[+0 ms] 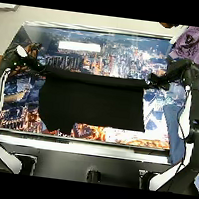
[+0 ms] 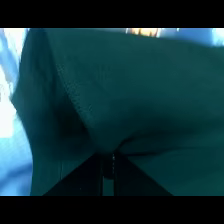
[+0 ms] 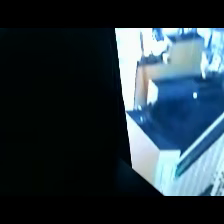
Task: Fold the clothes and pants, and hang the long-sleeved shirts on hangers.
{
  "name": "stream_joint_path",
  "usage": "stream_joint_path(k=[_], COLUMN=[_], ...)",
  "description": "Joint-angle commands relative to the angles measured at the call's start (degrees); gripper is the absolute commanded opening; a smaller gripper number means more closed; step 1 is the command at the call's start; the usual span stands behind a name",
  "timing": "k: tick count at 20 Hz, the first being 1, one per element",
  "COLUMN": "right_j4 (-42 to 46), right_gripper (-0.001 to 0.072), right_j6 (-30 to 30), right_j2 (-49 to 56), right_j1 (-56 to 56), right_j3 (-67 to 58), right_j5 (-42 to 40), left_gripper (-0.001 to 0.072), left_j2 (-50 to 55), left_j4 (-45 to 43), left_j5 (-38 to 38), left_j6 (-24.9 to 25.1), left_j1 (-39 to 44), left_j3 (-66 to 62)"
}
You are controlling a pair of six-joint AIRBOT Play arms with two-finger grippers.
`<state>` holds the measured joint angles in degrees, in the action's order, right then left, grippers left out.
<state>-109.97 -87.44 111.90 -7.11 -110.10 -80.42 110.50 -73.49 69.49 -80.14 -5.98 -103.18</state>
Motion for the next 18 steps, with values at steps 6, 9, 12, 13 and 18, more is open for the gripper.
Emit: stream_joint_path(k=[6,9,12,13,18], right_j4=[2.8,4.0,3.7,3.1,2.0], right_gripper=[0.0028,0.0028,0.0029,0.0029,0.0301], right_j6=[0.5,0.7,0.7,0.7,0.6], right_j2=[0.1,0.5,1.9,2.5,5.1], right_j1=[1.7,2.1,2.1,2.1,2.1], right_j3=[0.0,0.1,0.1,0.1,0.1], right_j5=[-8.3,-8.5,-8.4,-8.5,-12.0], left_gripper=[0.002,0.002,0.0021,0.0022,0.0349], left_j2=[-1.0,-1.0,-0.2,0.2,1.2], left_j4=[-3.5,-4.3,-4.3,-4.3,-3.0], left_j5=[12.9,13.7,13.7,13.7,12.0], left_j6=[-1.9,-1.9,-1.9,-1.9,-3.6], left_j1=[0.0,0.0,0.0,0.0,0.0], left_j3=[-0.1,0.1,0.1,0.1,0.0])
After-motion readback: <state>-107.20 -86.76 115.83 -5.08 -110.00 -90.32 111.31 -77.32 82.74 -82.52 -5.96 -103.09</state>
